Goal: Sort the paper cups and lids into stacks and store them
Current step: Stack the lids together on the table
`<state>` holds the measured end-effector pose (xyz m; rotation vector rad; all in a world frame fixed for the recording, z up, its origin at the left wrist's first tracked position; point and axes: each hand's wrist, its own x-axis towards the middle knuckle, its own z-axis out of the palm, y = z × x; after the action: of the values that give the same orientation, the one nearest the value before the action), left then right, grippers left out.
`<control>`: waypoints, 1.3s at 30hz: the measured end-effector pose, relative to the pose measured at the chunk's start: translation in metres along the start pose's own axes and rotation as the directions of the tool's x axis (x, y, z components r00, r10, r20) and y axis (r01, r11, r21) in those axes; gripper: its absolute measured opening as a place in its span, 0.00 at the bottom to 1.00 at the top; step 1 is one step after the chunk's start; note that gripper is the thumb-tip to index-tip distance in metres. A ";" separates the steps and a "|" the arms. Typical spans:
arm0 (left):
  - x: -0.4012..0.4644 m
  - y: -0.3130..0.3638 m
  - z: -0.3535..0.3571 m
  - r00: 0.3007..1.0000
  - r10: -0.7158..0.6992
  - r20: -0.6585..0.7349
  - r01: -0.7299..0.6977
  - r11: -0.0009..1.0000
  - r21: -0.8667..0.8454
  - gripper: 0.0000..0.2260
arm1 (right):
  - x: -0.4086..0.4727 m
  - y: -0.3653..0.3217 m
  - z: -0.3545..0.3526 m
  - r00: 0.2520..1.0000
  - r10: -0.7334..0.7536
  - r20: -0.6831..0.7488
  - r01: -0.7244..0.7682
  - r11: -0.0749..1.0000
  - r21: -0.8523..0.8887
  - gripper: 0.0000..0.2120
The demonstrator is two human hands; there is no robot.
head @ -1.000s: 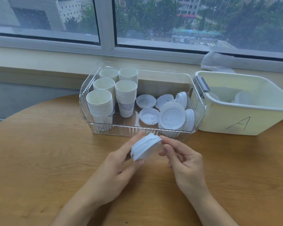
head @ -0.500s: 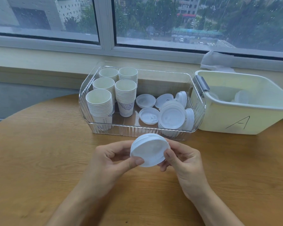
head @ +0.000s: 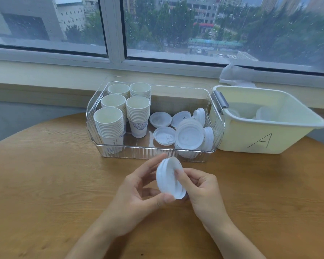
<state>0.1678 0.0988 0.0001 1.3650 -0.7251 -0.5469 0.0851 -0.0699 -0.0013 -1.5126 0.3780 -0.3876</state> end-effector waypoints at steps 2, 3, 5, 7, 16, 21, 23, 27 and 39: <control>-0.001 0.002 0.003 1.000 0.002 -0.012 -0.002 1.000 0.001 0.37 | -0.001 -0.003 0.003 0.999 -0.031 -0.027 0.029 0.997 -0.069 0.11; -0.001 0.002 0.004 1.000 0.006 -0.020 -0.006 1.000 -0.007 0.36 | -0.001 -0.005 0.004 0.999 -0.041 -0.035 0.037 0.994 -0.105 0.11; -0.002 0.004 0.003 0.999 0.012 -0.044 -0.013 0.999 -0.031 0.35 | 0.000 -0.009 0.007 0.998 -0.051 -0.026 0.046 0.982 -0.182 0.12; -0.002 0.007 0.002 0.996 0.016 -0.087 -0.022 0.997 -0.067 0.33 | 0.003 -0.014 0.008 0.998 -0.052 0.024 0.056 0.956 -0.289 0.13; 0.003 0.011 -0.019 0.944 0.019 -0.329 -0.087 0.977 -0.196 0.33 | 0.053 -0.057 0.007 0.954 -0.288 0.077 0.263 0.692 -0.672 0.12; 0.004 0.011 -0.033 0.914 0.023 -0.405 -0.117 0.971 -0.208 0.34 | 0.114 -0.054 0.011 0.950 -0.202 0.238 0.304 0.430 -0.850 0.03; 0.004 0.010 -0.034 0.911 0.022 -0.412 -0.113 0.974 -0.196 0.34 | 0.131 -0.048 0.017 0.955 -0.137 0.262 0.293 0.308 -0.905 0.07; 0.003 0.006 -0.033 0.914 0.012 -0.406 -0.079 0.986 -0.149 0.32 | 0.153 -0.048 0.027 0.962 -0.011 0.273 0.268 0.232 -0.935 0.12; 0.004 0.001 -0.030 0.924 0.034 -0.381 -0.070 0.994 -0.083 0.34 | 0.161 -0.050 0.023 0.952 -0.018 0.305 0.302 0.194 -0.933 0.06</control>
<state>0.1925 0.1158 0.0007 1.3085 -0.4114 -0.2574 0.2376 -0.1267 0.0488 -2.9143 0.2599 -0.0658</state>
